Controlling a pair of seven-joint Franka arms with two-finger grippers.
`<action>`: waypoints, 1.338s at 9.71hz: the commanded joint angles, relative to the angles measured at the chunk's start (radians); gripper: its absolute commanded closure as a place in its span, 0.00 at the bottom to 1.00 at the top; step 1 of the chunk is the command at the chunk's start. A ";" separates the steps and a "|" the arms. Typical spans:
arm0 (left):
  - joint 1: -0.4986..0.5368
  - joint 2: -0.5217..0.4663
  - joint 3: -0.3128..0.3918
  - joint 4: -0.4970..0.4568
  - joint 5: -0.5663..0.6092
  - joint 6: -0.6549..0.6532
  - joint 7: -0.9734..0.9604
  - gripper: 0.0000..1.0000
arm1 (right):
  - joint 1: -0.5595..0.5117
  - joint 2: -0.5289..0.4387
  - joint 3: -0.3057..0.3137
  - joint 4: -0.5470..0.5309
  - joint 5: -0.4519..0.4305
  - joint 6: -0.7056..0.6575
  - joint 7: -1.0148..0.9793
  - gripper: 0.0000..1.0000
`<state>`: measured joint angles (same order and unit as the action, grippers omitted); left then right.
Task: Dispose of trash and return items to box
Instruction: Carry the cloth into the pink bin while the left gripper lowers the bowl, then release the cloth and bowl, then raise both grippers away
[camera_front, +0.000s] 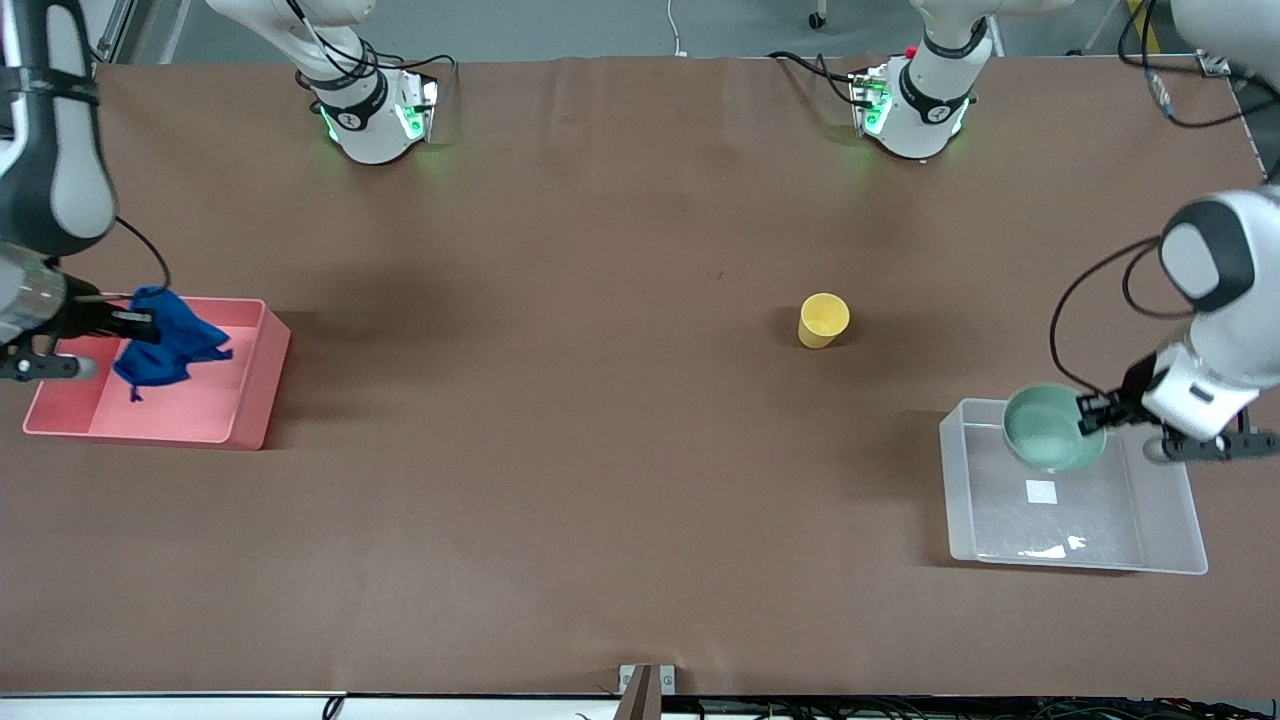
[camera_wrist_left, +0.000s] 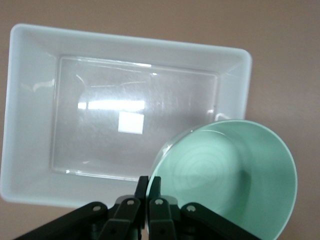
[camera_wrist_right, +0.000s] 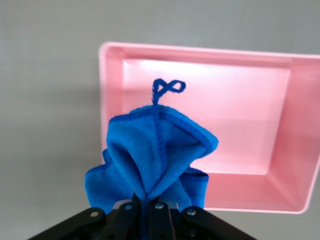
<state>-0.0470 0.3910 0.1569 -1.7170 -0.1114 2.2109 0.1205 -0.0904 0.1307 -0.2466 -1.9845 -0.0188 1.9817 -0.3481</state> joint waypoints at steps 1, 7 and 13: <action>-0.001 0.222 0.047 0.173 -0.063 -0.030 0.080 1.00 | 0.011 0.029 -0.029 -0.020 0.026 0.023 -0.060 0.99; 0.009 0.397 0.069 0.198 -0.129 0.108 0.107 0.99 | -0.020 0.144 -0.083 -0.111 0.060 0.253 -0.198 0.97; 0.019 0.392 0.070 0.200 -0.143 0.133 0.105 0.00 | 0.027 0.112 -0.057 -0.035 0.092 0.220 -0.177 0.00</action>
<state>-0.0296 0.7669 0.2217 -1.5347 -0.2384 2.3371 0.2110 -0.0761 0.3114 -0.3181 -2.0700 0.0576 2.2850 -0.5271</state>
